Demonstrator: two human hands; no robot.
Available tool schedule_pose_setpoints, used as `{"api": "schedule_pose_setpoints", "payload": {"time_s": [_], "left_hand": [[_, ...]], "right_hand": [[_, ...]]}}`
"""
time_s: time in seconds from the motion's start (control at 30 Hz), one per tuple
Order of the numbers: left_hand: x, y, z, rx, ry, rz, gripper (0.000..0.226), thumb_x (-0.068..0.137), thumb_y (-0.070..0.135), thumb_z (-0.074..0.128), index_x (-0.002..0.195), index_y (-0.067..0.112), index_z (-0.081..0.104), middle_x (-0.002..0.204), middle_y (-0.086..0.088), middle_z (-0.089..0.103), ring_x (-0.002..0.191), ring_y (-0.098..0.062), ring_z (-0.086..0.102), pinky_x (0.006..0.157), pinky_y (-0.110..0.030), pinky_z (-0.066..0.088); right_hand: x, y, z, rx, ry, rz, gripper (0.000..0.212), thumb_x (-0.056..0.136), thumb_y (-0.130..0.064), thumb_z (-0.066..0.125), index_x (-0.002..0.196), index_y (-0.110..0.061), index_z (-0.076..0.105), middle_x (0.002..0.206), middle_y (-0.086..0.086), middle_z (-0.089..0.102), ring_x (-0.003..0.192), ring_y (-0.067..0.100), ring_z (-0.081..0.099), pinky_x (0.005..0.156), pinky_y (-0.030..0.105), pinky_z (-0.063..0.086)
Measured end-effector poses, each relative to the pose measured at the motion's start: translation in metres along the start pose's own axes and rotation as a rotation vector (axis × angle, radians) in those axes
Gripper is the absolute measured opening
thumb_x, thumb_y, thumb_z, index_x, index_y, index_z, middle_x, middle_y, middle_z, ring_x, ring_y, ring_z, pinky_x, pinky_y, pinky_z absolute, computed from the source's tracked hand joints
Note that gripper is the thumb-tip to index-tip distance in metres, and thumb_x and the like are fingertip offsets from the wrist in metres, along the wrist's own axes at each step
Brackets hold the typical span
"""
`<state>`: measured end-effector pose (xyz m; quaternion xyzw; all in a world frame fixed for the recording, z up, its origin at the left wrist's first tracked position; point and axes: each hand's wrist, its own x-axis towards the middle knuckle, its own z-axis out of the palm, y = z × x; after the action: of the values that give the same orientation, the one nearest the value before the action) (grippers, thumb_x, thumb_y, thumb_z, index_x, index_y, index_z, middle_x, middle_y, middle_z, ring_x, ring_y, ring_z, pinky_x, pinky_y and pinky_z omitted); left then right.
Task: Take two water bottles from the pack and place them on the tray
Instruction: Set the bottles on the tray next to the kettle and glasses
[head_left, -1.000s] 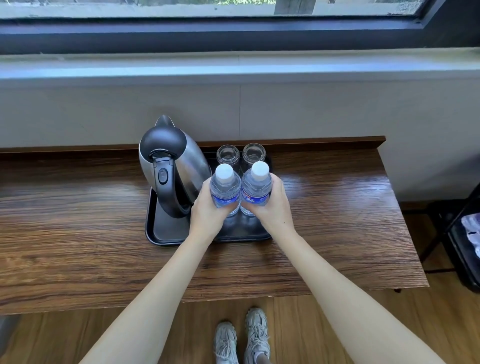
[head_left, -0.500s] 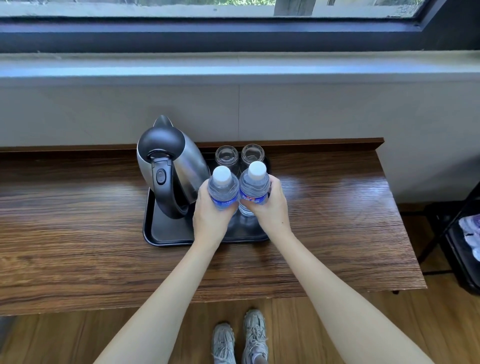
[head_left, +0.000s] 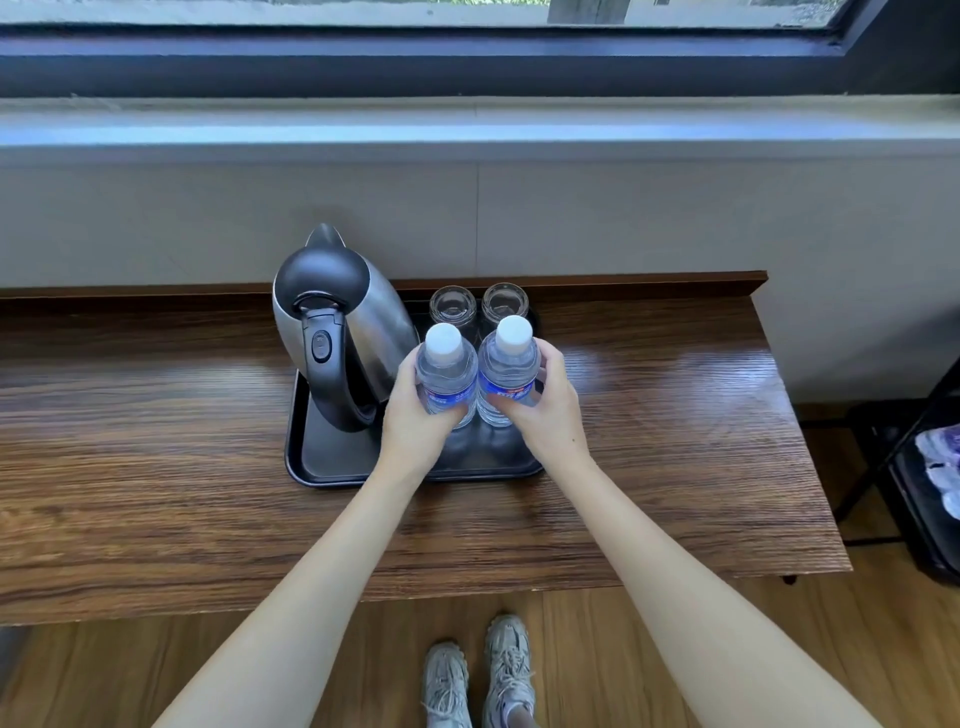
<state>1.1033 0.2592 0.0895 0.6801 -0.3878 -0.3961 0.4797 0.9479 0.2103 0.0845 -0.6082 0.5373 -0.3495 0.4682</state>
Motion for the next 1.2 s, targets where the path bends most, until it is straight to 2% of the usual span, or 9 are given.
{"api": "schedule_pose_setpoints", "payload": {"time_s": [0.1, 0.2, 0.27, 0.37, 0.47, 0.77, 0.97, 1.1, 1.2], "left_hand": [[0.003, -0.004, -0.009, -0.009, -0.058, -0.003, 0.066, 0.071, 0.008, 0.08, 0.129, 0.024, 0.051, 0.122, 0.016, 0.061, 0.112, 0.006, 0.055, 0.101, -0.041, 0.047], [0.002, 0.004, -0.002, 0.095, 0.05, -0.002, 0.063, 0.061, 0.034, 0.081, 0.115, 0.04, 0.051, 0.116, 0.016, 0.06, 0.109, -0.004, 0.058, 0.095, -0.045, 0.049], [0.001, 0.006, 0.003, 0.15, 0.118, 0.011, 0.065, 0.057, 0.041, 0.08, 0.114, 0.044, 0.049, 0.121, 0.011, 0.056, 0.112, -0.013, 0.056, 0.094, -0.046, 0.049], [0.003, 0.0, 0.001, 0.041, 0.009, 0.054, 0.071, 0.063, 0.024, 0.082, 0.126, 0.031, 0.049, 0.127, 0.006, 0.057, 0.119, -0.013, 0.055, 0.101, -0.044, 0.046], [0.006, -0.003, -0.009, 0.009, -0.072, 0.032, 0.07, 0.07, 0.012, 0.081, 0.133, 0.021, 0.05, 0.126, 0.008, 0.062, 0.115, -0.001, 0.056, 0.102, -0.04, 0.047], [0.005, -0.003, -0.01, 0.048, -0.054, 0.045, 0.068, 0.072, 0.013, 0.081, 0.132, 0.021, 0.051, 0.121, 0.013, 0.064, 0.112, 0.005, 0.056, 0.1, -0.036, 0.048], [0.004, -0.006, -0.007, 0.056, -0.014, 0.042, 0.068, 0.071, 0.019, 0.082, 0.131, 0.026, 0.052, 0.118, 0.023, 0.062, 0.113, 0.006, 0.055, 0.099, -0.034, 0.048], [0.004, -0.006, -0.006, 0.051, -0.006, 0.039, 0.067, 0.068, 0.021, 0.082, 0.128, 0.032, 0.052, 0.115, 0.031, 0.061, 0.112, 0.01, 0.054, 0.1, -0.032, 0.047], [0.005, -0.008, -0.008, 0.049, -0.036, 0.033, 0.069, 0.068, 0.022, 0.082, 0.129, 0.033, 0.051, 0.119, 0.023, 0.063, 0.114, 0.005, 0.055, 0.1, -0.039, 0.048]], "right_hand": [[0.002, 0.003, -0.006, -0.017, -0.06, 0.031, 0.074, 0.072, -0.032, 0.078, 0.131, -0.04, 0.035, 0.12, -0.032, 0.048, 0.116, -0.005, 0.046, 0.097, 0.028, 0.043], [0.001, 0.001, -0.003, -0.026, -0.044, 0.026, 0.079, 0.071, -0.034, 0.078, 0.135, -0.039, 0.032, 0.12, -0.033, 0.048, 0.115, -0.009, 0.046, 0.093, 0.024, 0.043], [-0.001, 0.0, 0.001, -0.028, -0.01, 0.013, 0.081, 0.068, -0.039, 0.078, 0.135, -0.036, 0.032, 0.126, -0.024, 0.051, 0.117, -0.004, 0.047, 0.095, 0.029, 0.045], [-0.002, 0.004, 0.005, -0.036, 0.032, 0.014, 0.083, 0.068, -0.037, 0.08, 0.136, -0.031, 0.033, 0.135, -0.009, 0.05, 0.123, 0.006, 0.046, 0.1, 0.042, 0.045], [0.0, 0.007, 0.003, -0.036, 0.025, 0.02, 0.083, 0.069, -0.032, 0.081, 0.136, -0.031, 0.033, 0.134, -0.009, 0.05, 0.122, 0.005, 0.046, 0.1, 0.043, 0.045], [-0.002, 0.009, 0.005, -0.052, 0.048, -0.024, 0.069, 0.072, -0.03, 0.079, 0.13, -0.031, 0.041, 0.128, -0.012, 0.054, 0.118, -0.002, 0.047, 0.1, 0.036, 0.045], [-0.003, 0.007, 0.01, -0.108, 0.118, -0.015, 0.067, 0.069, -0.042, 0.078, 0.124, -0.034, 0.041, 0.119, -0.016, 0.053, 0.106, -0.004, 0.05, 0.084, 0.018, 0.042], [-0.005, 0.006, 0.014, -0.122, 0.159, -0.006, 0.068, 0.067, -0.047, 0.076, 0.123, -0.035, 0.04, 0.123, -0.01, 0.054, 0.106, 0.002, 0.051, 0.086, 0.028, 0.046], [-0.006, 0.009, 0.01, -0.081, 0.107, 0.002, 0.072, 0.065, -0.043, 0.078, 0.126, -0.038, 0.039, 0.126, -0.015, 0.052, 0.111, -0.002, 0.049, 0.091, 0.026, 0.044]]}}
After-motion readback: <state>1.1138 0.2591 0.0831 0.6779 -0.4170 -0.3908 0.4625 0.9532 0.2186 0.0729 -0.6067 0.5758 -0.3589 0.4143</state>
